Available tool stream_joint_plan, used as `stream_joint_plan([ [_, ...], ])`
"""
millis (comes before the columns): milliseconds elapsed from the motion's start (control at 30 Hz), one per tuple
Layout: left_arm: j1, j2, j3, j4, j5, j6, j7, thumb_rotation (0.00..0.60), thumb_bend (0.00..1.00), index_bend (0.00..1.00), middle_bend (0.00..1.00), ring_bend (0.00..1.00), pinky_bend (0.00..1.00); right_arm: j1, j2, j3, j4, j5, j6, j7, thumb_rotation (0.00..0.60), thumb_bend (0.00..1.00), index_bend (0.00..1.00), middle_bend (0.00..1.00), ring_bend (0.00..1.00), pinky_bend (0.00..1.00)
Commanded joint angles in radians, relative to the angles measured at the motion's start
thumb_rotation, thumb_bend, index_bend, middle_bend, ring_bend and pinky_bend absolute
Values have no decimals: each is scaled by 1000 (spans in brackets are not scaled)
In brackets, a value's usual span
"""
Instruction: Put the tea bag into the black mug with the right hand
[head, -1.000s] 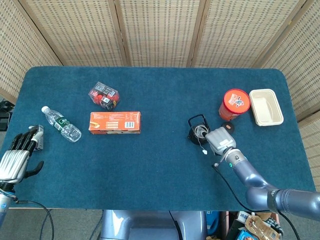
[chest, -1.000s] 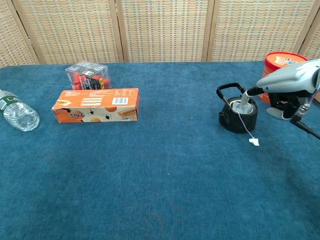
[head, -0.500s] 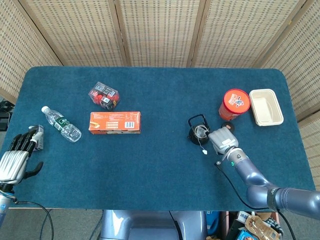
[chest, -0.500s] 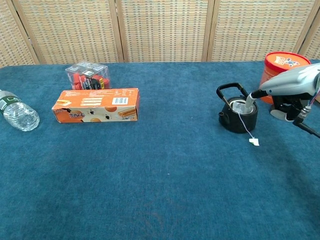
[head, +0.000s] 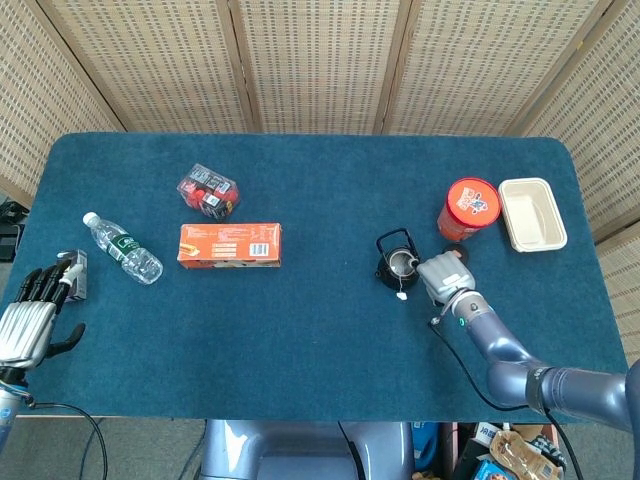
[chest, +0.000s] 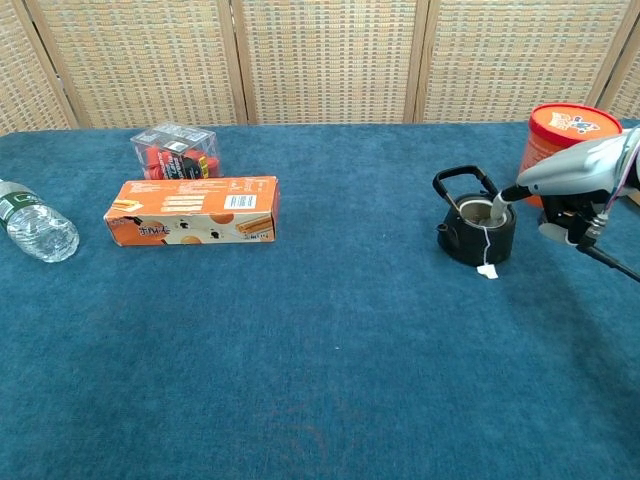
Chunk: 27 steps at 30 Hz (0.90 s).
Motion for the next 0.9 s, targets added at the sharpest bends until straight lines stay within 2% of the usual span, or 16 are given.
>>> stream_joint_plan([
  [33,0,-1,0,1,0,-1,-1,600,377,0,0,0,0,4,-4,-3,3,5,-1,-3,600,782,169,963,967,1000],
  [400,-1,-2,-1,2,0,-2,-2,600,377,0,0,0,0,2,20,2,-43,-19,37,2,600,782,168,961,966,1000],
  [667,-1,-3,-1,1,1,0,-2,600,378,0,0,0,0,-30,89,26,-145,-81,112,41,600,782,168,934,967,1000],
  [733,0,-2,0,1,1,1,-2,600,377,0,0,0,0,-71,119,43,-193,-141,179,91,600,782,168,911,967,1000],
  [900,1,-2,0,-2,1,2,-1,600,377,0,0,0,0,-138,140,55,-222,-256,263,163,600,758,168,848,945,983],
])
